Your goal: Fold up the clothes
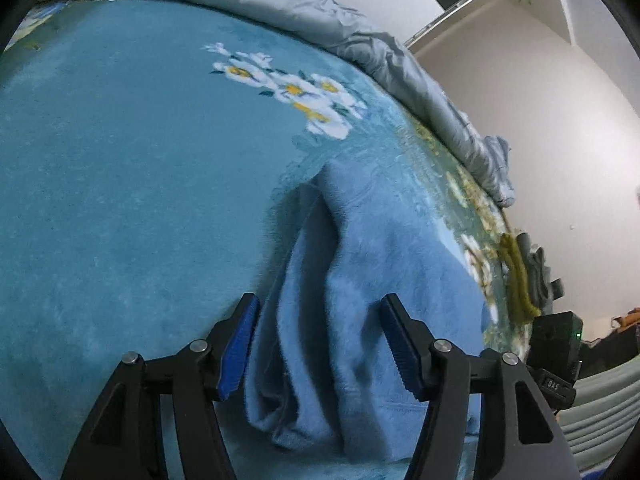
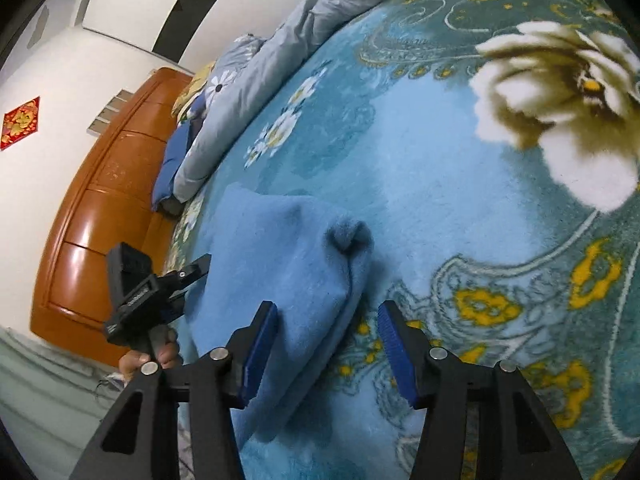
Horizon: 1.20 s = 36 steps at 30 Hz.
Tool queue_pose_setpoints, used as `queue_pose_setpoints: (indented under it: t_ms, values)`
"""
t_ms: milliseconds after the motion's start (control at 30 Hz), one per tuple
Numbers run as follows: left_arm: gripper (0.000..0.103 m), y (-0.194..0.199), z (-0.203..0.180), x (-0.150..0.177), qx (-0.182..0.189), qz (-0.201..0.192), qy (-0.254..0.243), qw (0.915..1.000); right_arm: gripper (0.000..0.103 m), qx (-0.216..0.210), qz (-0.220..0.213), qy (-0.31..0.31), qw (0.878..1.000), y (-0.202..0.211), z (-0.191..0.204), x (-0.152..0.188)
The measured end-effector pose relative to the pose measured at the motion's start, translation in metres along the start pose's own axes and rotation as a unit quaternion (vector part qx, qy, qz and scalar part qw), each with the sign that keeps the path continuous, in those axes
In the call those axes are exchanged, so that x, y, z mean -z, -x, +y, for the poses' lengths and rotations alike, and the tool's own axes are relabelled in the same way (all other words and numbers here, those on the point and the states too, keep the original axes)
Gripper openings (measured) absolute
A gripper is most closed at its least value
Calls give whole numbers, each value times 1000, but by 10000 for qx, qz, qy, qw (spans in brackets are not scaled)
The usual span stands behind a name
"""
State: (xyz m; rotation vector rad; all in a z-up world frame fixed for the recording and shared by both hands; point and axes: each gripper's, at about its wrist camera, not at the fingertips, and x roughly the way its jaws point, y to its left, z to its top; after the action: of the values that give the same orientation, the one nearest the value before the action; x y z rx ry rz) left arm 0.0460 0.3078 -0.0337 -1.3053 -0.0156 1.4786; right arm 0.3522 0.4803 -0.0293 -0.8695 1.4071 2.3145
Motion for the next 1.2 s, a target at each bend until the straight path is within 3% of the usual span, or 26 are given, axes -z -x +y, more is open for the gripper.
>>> queue_pose_setpoints:
  t_ms: [100, 167, 267, 367, 467, 533, 633, 667, 700, 767, 800, 900, 1033, 1100, 1133, 1200]
  values:
    - [27, -2, -1, 6, -24, -50, 40, 10000, 44, -220, 52, -131, 9997, -2, -2, 0]
    - [16, 7, -5, 14, 38, -169, 132, 9998, 26, -289, 181, -124, 9993, -5, -2, -7]
    - [13, 22, -13, 26, 141, -357, 277, 9989, 14, -378, 357, 26, 9986, -5, 2, -24]
    - [13, 33, -25, 52, 396, -379, 374, 9978, 13, -433, 718, 738, 9937, 0, 21, -56]
    - [13, 27, -34, 78, 386, -279, 322, 9983, 13, -89, 1019, 1403, 9848, 3, 33, -79]
    - [14, 22, -30, 83, 225, -335, 339, 9986, 13, 18, 1124, 1443, 9831, -1, 27, -84]
    - [17, 23, -20, 79, 509, -320, 660, 9960, 17, 64, 1107, 1383, 9842, -4, 16, -81]
    - [22, 24, -19, 78, 541, -318, 705, 9955, 18, 90, 1044, 1386, 9848, -4, 14, -79]
    - [35, 26, -20, 75, 485, -360, 660, 9960, 20, 86, 989, 1370, 9856, -2, 12, -76]
    - [60, 25, -23, 72, 401, -458, 541, 9967, 39, 35, 911, 1269, 9877, 3, 4, -69]
    - [63, 25, -24, 70, 360, -508, 482, 9969, 45, 44, 884, 1224, 9885, 4, 1, -67]
    - [63, 12, -24, 64, 364, -351, 461, 9977, 50, 94, 818, 1085, 9907, 2, -8, -57]
    - [60, 2, -29, 64, 471, -418, 458, 9970, 49, -369, 812, 762, 9931, -9, -10, -44]
    - [19, 1, -31, 65, 524, -402, 526, 9964, 42, -403, 772, 685, 9938, -11, -8, -41]
    - [19, 2, -32, 65, 516, -415, 578, 9961, 26, -410, 746, 651, 9942, -10, -6, -40]
    - [14, 8, -38, 68, 457, -507, 556, 9961, 14, -470, 663, 632, 9947, -4, -2, -41]
